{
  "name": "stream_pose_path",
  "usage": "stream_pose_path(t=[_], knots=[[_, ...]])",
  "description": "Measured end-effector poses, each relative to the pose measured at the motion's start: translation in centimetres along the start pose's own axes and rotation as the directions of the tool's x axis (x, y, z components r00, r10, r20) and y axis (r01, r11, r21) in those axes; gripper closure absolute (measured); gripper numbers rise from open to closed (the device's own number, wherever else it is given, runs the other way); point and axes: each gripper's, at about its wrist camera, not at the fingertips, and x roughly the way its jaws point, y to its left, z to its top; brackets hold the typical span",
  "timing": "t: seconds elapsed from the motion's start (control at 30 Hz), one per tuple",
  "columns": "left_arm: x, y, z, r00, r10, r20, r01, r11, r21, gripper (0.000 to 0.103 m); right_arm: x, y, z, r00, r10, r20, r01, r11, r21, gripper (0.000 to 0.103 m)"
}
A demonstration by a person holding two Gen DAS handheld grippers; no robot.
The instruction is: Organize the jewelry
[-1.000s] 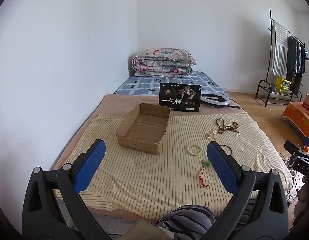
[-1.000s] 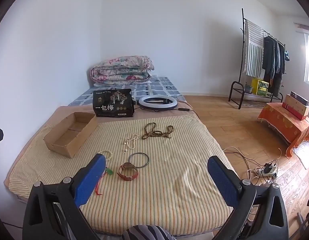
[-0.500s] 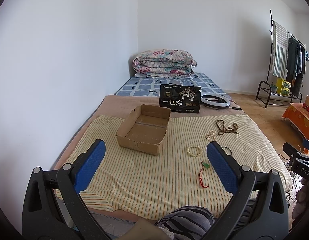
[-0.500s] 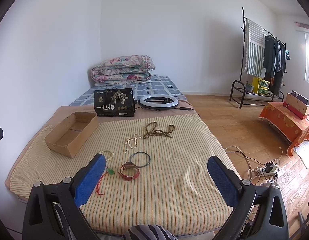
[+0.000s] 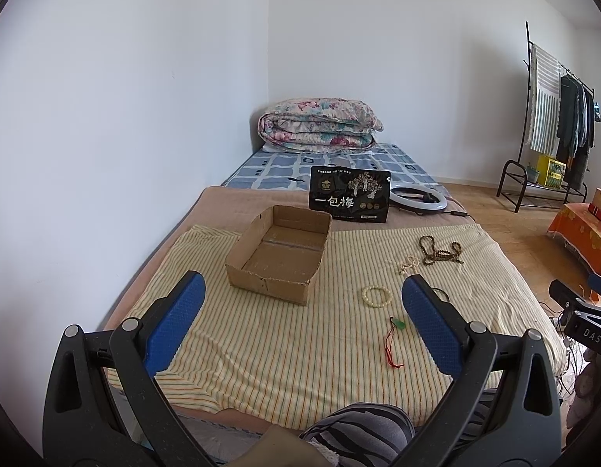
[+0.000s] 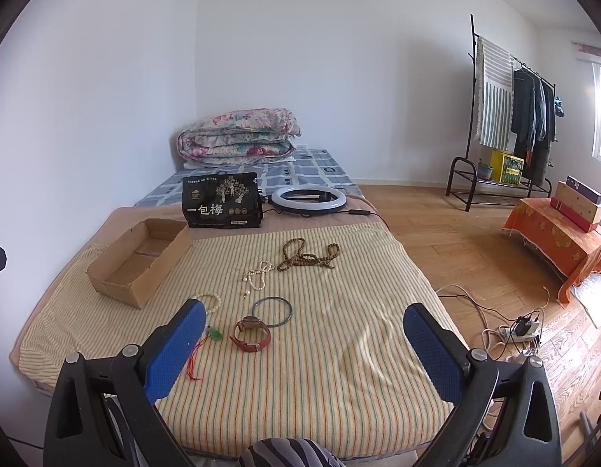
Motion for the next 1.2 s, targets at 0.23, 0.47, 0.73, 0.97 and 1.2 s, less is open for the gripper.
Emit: stream_pose_path(t=[0.23, 0.47, 0.73, 0.97, 1.2], knots=[[0.0, 0.1, 0.0, 1.0, -0.003, 0.002, 0.003, 1.0, 0.0, 0.0, 0.0, 0.0, -0.1, 1.0, 0.0, -0.001, 0.0, 1.0, 0.001, 0.0], [-0.1, 0.1, 0.1, 1.0, -0.003, 0.003, 0.003, 1.0, -0.003, 0.0, 0.0, 0.0, -0.2, 1.0, 0.001, -0.001, -0.001, 1.0, 0.0, 0.0], [-0.1, 0.1, -0.1, 1.0, -0.003, 0.005, 0.003, 1.0, -0.004, 0.0, 0.3, 0.1, -0.2, 1.0, 0.003, -0.008, -0.003, 1.0, 0.003, 0.0], [0.4, -0.3, -0.3, 1.0, -0.003, -0.008, 0.002, 1.0, -0.003, 0.0, 0.6, 0.1, -0.3, 1.0, 0.004, -0.015, -0.004, 1.0, 0.005, 0.0], [1.9, -0.7, -0.7, 1.0, -0.005, -0.031, 0.005, 1.0, -0.003, 0.0, 1.4, -0.1, -0.4, 1.0, 0.005, -0.027, -0.004, 1.0, 0.005, 0.0]])
